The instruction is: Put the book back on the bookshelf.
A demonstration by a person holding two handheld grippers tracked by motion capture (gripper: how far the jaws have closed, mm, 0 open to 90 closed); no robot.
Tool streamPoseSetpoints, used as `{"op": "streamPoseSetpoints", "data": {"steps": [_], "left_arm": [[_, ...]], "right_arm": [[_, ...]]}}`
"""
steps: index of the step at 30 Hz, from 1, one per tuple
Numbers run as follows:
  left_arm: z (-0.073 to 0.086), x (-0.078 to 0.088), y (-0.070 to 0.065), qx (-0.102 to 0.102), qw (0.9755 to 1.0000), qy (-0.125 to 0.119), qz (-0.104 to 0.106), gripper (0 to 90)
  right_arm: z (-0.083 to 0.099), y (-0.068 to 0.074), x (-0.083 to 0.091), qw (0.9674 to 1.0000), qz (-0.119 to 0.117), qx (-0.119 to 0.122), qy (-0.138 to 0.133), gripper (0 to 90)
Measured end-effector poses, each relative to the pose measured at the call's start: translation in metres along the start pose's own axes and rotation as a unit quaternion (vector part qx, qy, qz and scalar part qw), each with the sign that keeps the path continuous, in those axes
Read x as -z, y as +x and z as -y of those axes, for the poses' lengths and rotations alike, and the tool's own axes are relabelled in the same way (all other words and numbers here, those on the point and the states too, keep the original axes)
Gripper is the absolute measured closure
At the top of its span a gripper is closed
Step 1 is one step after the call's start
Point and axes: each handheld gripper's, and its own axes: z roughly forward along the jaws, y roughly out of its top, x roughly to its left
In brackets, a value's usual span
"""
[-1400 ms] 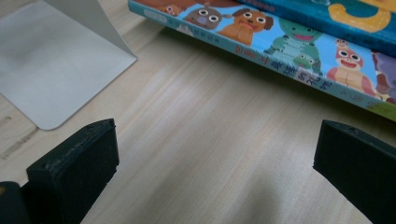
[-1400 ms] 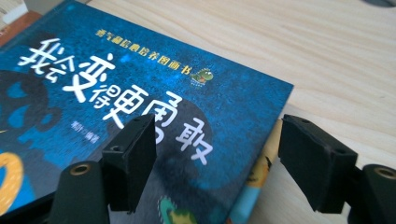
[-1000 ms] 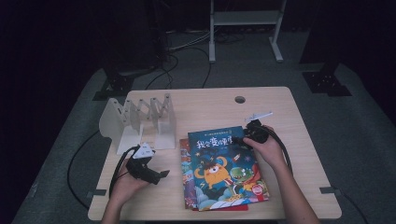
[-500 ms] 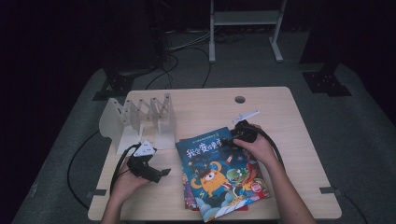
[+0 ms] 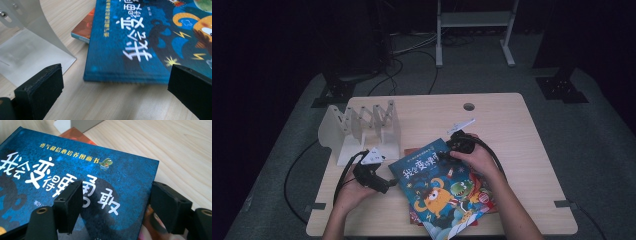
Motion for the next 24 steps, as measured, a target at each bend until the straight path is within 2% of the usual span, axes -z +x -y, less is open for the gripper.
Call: {"op": "streamPoseSetpoints", "data": {"steps": [8,15,19,22,24], "left_arm": [[0.0,-0.007,-0.004,-0.002,0.9999,0.007,0.014,0.0],[0.0,-0.014,-0.006,-0.004,0.9994,0.023,0.027,0.0],[0.0,-0.018,-0.008,-0.002,0.9989,0.024,0.04,0.0],[0.0,-0.019,-0.009,0.0,0.9984,0.026,0.05,0.0],[0.0,-0.019,-0.01,0.001,0.9985,0.026,0.048,0.0]], "right_arm": [[-0.01,0.013,-0.012,0.9998,-0.014,0.014,0.002,26.1],[-0.01,0.015,-0.013,0.9999,-0.011,0.007,0.0,26.5],[-0.006,0.014,-0.005,1.0,0.004,-0.004,0.0,30.5],[0.005,0.011,0.015,0.9997,0.021,-0.013,-0.008,30.4],[0.012,0.011,0.026,0.9995,0.025,-0.012,-0.014,29.9]]}}
